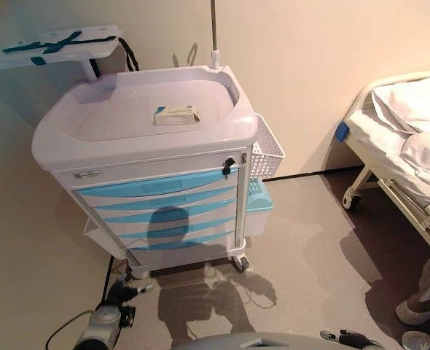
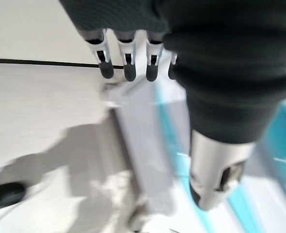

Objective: Open the drawer and pick up the medicine

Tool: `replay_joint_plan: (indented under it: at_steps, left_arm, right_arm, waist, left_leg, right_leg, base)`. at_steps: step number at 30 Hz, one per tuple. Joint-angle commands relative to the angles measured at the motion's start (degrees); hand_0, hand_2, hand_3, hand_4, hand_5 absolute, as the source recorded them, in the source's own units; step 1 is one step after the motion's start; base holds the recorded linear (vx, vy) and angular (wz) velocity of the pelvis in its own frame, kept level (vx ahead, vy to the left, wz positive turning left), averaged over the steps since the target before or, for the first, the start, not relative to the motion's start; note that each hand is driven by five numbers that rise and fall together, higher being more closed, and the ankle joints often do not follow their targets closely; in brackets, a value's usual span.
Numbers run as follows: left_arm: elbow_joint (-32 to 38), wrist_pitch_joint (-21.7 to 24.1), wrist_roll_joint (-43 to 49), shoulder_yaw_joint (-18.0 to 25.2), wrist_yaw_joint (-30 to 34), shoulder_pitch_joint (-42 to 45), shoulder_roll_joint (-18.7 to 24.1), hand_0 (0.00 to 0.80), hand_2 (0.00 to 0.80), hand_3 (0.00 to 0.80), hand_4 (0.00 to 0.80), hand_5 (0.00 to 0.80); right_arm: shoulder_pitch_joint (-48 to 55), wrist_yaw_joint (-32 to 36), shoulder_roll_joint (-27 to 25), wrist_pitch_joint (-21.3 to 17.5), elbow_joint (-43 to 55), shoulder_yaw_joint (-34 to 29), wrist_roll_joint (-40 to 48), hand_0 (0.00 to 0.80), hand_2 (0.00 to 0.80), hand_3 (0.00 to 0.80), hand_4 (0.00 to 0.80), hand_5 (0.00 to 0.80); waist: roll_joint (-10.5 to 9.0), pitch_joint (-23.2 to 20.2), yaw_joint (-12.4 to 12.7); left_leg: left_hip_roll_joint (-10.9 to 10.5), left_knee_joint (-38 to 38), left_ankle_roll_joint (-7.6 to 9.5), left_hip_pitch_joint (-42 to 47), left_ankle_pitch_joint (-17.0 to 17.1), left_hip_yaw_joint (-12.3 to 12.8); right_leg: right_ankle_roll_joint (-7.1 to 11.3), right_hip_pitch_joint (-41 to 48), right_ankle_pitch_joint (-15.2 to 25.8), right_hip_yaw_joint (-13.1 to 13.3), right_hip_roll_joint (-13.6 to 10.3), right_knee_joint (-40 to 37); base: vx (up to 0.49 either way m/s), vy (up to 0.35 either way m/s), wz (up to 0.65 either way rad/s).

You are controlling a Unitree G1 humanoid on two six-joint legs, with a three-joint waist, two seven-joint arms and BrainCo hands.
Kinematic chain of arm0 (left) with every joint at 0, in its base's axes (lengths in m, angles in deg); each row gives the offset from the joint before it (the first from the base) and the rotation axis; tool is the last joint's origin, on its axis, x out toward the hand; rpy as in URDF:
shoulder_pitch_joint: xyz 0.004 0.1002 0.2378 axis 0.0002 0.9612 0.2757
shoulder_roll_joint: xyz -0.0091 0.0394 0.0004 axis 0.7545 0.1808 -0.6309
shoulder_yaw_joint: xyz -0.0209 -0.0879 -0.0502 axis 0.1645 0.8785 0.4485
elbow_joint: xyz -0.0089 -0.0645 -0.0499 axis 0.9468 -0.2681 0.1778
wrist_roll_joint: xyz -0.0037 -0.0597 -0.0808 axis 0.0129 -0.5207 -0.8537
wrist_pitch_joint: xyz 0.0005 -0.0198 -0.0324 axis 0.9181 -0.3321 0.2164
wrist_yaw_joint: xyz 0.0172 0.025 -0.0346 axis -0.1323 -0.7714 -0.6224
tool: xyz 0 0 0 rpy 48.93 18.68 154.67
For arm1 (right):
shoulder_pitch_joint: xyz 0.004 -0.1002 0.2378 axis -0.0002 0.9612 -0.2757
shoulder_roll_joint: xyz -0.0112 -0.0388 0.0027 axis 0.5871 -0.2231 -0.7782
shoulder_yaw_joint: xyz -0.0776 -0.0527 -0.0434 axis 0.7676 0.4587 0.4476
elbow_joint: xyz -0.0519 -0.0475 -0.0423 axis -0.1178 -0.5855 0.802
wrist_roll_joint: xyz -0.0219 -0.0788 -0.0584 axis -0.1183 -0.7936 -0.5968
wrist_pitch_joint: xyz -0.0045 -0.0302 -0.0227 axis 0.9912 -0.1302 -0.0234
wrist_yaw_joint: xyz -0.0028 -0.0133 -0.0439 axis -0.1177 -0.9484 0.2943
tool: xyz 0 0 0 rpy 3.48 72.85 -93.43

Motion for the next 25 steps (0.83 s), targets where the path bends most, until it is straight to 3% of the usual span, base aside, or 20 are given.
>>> replay_joint_plan:
  at_steps: [1, 9, 25]
  left_arm:
    - [-2.6, 0.9, -1.0, 3.3, 0.3, -1.8, 0.6, 0.000, 0.000, 0.000, 0.000, 0.000]
    - [-13.3, -0.9, 4.0, 3.7, 0.0, 0.9, -1.2, 0.000, 0.000, 0.000, 0.000, 0.000]
    - [-15.5, -1.3, 5.1, 3.5, 0.2, 0.8, -1.7, 0.000, 0.000, 0.000, 0.000, 0.000]
  right_arm:
    - [-2.0, -1.2, 0.6, -0.3, -3.3, 0.5, -1.8, 0.000, 0.000, 0.000, 0.000, 0.000]
    - [-0.8, -1.1, 1.8, -0.9, -2.2, 2.3, -3.1, 0.000, 0.000, 0.000, 0.000, 0.000]
    - [-0.7, -0.9, 2.5, -1.0, -2.3, 2.8, -2.9, 0.000, 0.000, 0.000, 0.000, 0.000]
  waist:
    - [-3.55, -0.6, 0.2]
    - [-3.86, -0.5, 0.5]
    - [-4.09, -0.2, 0.8]
  left_leg:
    - [-4.0, 1.4, 2.08, -1.9, -1.9, -2.2]
    - [-4.1, 1.5, 2.24, -1.6, -2.0, -2.5]
    - [-4.0, 1.4, 2.24, -1.5, -2.0, -3.0]
  right_leg:
    - [4.02, -0.3, -1.7, -1.6, -1.7, 2.5]
    - [3.83, 0.0, -1.9, -1.9, -1.7, 2.8]
    - [3.86, 0.4, -2.5, -2.4, -1.8, 3.0]
  base:
    - [-0.024, 0.013, 0.10]
    - [-0.007, 0.008, 0.03]
    - [0.000, 0.003, 0.01]
